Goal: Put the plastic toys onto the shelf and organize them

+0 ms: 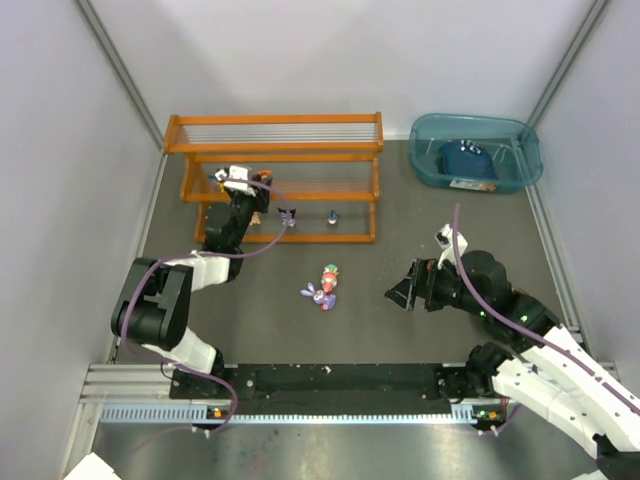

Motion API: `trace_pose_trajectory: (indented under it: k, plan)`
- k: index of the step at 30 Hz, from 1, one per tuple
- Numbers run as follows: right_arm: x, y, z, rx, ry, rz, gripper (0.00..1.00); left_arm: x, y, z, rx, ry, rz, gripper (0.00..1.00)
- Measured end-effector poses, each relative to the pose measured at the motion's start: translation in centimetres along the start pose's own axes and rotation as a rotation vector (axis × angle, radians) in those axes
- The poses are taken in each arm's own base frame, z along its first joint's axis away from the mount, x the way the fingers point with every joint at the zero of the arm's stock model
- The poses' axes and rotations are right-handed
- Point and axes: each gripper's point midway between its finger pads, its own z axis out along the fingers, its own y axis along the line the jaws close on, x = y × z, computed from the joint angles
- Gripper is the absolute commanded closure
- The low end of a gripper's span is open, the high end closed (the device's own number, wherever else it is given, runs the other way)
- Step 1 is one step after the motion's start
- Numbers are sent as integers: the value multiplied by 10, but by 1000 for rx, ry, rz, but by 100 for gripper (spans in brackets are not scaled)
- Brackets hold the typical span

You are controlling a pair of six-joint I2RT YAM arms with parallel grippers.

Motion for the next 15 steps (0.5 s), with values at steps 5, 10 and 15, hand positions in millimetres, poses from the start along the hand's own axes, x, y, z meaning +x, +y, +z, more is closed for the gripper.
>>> trace_pose_trajectory:
  k: [5,10,15]
  plan:
    - [1,0,1,-5,10,-10,10,6,5,-1,-27,5,-1,100]
    - [3,1,1,-12,21,-10,10,9,13,-1,-49,6,0,100]
    - [2,1,1,-12,20,-9,10,13,22,0,-66,5,-1,100]
